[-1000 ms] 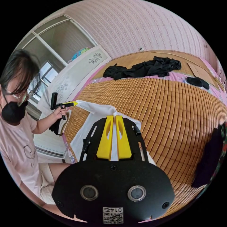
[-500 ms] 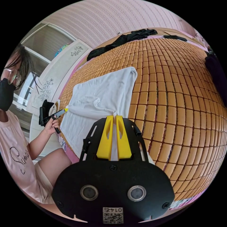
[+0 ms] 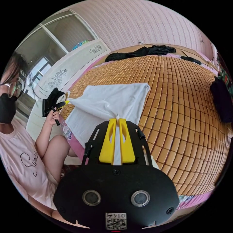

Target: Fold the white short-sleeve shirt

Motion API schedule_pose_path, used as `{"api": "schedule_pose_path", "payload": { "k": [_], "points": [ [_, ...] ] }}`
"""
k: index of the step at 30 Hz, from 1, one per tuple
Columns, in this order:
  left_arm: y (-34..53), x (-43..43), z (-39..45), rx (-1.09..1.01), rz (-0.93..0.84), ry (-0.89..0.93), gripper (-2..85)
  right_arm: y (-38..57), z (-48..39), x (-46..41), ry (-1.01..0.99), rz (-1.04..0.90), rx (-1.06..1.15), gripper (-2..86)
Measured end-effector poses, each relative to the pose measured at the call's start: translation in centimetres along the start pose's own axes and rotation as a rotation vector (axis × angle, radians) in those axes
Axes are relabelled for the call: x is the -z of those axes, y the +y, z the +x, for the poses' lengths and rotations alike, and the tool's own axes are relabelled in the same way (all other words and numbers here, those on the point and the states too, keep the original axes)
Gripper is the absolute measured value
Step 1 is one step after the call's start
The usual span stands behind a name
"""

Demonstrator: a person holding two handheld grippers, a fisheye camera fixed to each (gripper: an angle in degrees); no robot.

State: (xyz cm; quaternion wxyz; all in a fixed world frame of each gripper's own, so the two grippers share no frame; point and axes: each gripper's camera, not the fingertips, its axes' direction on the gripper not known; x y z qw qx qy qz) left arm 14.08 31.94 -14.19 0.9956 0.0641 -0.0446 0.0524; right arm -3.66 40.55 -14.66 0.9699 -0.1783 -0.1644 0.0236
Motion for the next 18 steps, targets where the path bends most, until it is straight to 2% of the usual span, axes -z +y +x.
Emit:
{"api": "schedule_pose_path", "payload": {
  "k": [3,6,10,13,18],
  "points": [
    [2.2,-1.4,-1.3,0.067,-0.159,-0.108,1.1,2.2,-0.9,-2.0,0.191,-0.118,-0.070,3.3],
    [3.6,0.0,-1.8,0.132,-0.147,-0.091,3.3,2.9,-3.5,-0.8,0.193,-0.077,-0.060,3.4],
    [3.0,3.3,2.3,-0.020,-0.023,-0.148,2.2,1.4,-7.1,-0.2,0.182,0.027,0.032,4.8],
    [2.0,0.9,5.8,-0.119,-0.022,-0.080,3.4,-1.4,-8.9,-2.8,0.134,0.005,0.073,7.7],
    [2.6,-6.9,9.7,-0.201,-0.222,-0.102,6.2,-3.7,-9.4,-8.4,0.158,-0.126,0.009,6.8]
  ]
}}
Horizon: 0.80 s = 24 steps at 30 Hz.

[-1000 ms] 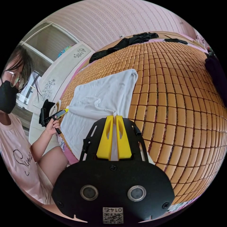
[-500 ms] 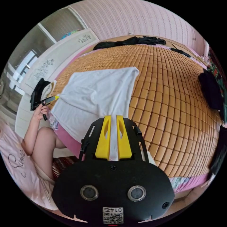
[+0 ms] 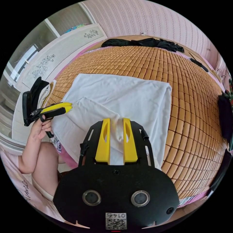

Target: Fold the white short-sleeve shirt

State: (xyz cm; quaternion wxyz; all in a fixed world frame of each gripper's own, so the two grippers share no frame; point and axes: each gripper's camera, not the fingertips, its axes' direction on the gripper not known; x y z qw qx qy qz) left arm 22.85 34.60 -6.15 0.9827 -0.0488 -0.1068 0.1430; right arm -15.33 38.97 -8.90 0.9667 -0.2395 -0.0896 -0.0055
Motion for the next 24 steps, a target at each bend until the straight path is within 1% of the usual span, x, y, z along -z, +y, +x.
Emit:
{"api": "schedule_pose_path", "payload": {
  "k": [2,4,6,8,9,10,11,12,14,15,17,20,22,24],
  "points": [
    [0.0,-2.1,1.3,-0.041,-0.099,-0.037,3.7,0.5,-0.7,1.0,-0.011,0.047,0.048,4.0],
    [0.2,-1.7,1.9,-0.069,-0.104,-0.098,0.2,1.4,-1.2,2.6,-0.051,0.104,0.094,2.3],
    [0.5,-0.9,2.2,-0.099,-0.106,-0.073,-0.5,3.3,-2.0,5.3,-0.128,0.181,0.180,1.5],
    [1.2,1.4,2.8,-0.176,-0.052,0.022,-0.8,5.1,-3.0,7.0,-0.172,0.219,0.269,1.3],
    [1.5,2.1,2.9,-0.203,-0.039,0.051,-0.8,6.3,-3.7,7.6,-0.180,0.206,0.333,1.2],
    [2.0,3.3,3.2,-0.268,-0.039,0.117,-0.9,6.9,-4.1,7.7,-0.177,0.184,0.365,1.2],
    [2.7,4.0,3.3,-0.329,-0.063,0.170,-0.8,8.1,-4.9,7.3,-0.159,0.110,0.426,1.3],
    [3.1,4.2,3.4,-0.353,-0.078,0.185,-0.8,9.3,-5.3,6.6,-0.118,0.020,0.453,1.4],
    [4.8,4.3,3.4,-0.409,-0.176,0.217,-0.3,10.5,-5.3,5.7,-0.025,-0.069,0.392,1.9],
    [5.1,4.4,3.3,-0.412,-0.199,0.218,-0.1,11.1,-5.0,5.7,0.004,-0.083,0.346,2.2],
    [6.3,4.7,3.1,-0.421,-0.223,0.204,-0.2,11.6,-4.6,6.3,-0.007,-0.055,0.286,3.2],
    [6.2,4.6,3.1,-0.368,-0.171,0.168,0.0,11.4,-3.4,7.3,-0.013,0.033,0.130,5.0],
    [5.5,4.2,4.0,-0.348,-0.120,0.156,0.7,10.9,-2.7,7.6,0.037,0.085,0.025,6.7],
    [4.8,3.5,5.8,-0.368,-0.078,0.179,3.5,10.0,-1.7,7.3,0.093,0.103,-0.108,8.6]
  ]
}}
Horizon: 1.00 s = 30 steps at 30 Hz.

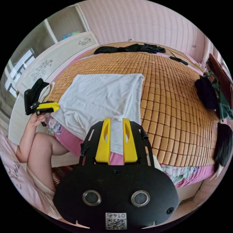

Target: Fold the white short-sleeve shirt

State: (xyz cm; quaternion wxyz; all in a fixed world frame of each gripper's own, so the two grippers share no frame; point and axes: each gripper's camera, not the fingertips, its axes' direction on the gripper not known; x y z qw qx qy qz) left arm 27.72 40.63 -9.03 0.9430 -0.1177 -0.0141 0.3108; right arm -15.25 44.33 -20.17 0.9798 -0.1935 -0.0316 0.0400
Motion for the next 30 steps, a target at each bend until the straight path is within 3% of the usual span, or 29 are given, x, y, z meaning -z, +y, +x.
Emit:
{"api": "schedule_pose_path", "payload": {
  "k": [4,6,7,16,19,21,24,28,30],
  "points": [
    [-2.8,-4.6,3.1,-0.048,-0.100,-0.009,5.5,-1.1,0.7,-2.0,-0.051,-0.052,-0.100,7.9],
    [-3.1,-6.8,4.1,-0.096,-0.227,-0.104,3.4,-1.7,0.6,-2.5,-0.075,-0.094,-0.105,4.6],
    [-2.9,-6.8,4.7,-0.126,-0.206,-0.160,0.9,-1.8,0.6,-2.3,-0.077,-0.084,-0.103,4.2],
    [-0.8,-5.4,4.7,-0.210,-0.293,0.031,0.3,-2.5,0.3,-1.9,-0.085,-0.130,-0.083,4.5],
    [-1.2,-5.2,4.9,-0.215,-0.298,0.015,1.7,-2.6,-0.8,-0.3,0.023,-0.118,-0.110,4.8],
    [-1.1,-5.3,5.3,-0.233,-0.291,0.005,2.2,-2.8,-4.1,1.7,0.147,-0.004,-0.049,3.7],
    [-1.3,-6.0,5.6,-0.248,-0.312,-0.002,2.5,-4.4,-9.4,0.5,0.066,0.002,0.186,4.0],
    [-1.4,-6.1,5.6,-0.249,-0.307,0.001,2.3,-7.4,-11.7,-3.7,-0.023,-0.103,0.225,4.2],
    [-1.4,-6.1,5.4,-0.238,-0.299,0.012,2.3,-8.1,-11.6,-5.2,-0.186,-0.205,0.231,2.3]
  ]
}}
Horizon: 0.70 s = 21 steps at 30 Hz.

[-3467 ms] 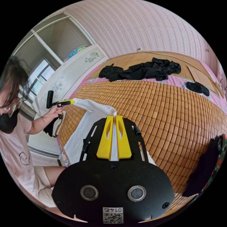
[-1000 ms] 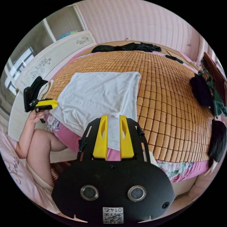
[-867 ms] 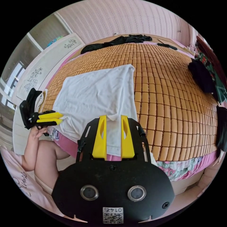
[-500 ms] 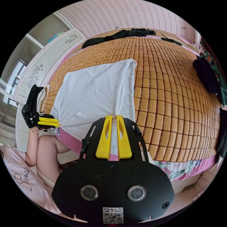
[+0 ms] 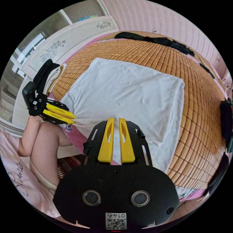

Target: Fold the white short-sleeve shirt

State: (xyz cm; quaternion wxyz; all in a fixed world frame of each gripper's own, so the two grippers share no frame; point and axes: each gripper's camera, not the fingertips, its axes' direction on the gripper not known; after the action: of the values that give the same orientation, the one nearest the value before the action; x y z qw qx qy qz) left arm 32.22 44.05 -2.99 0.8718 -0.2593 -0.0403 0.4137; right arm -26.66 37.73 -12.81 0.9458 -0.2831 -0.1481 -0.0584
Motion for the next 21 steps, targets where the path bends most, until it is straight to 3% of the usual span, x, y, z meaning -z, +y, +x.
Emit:
{"api": "schedule_pose_path", "payload": {
  "k": [10,17,21],
  "points": [
    [0.0,0.1,0.5,-0.027,-0.003,0.000,4.3,3.8,-0.6,2.0,-0.001,-0.165,-0.003,0.0],
    [-0.1,-0.2,1.2,-0.049,-0.006,-0.015,4.7,-2.7,-4.7,2.3,0.129,0.066,0.078,-0.3],
    [-0.2,-0.4,1.3,-0.048,-0.003,-0.015,4.8,-4.4,-5.7,-0.8,0.028,-0.125,0.137,-0.5]
  ]
}}
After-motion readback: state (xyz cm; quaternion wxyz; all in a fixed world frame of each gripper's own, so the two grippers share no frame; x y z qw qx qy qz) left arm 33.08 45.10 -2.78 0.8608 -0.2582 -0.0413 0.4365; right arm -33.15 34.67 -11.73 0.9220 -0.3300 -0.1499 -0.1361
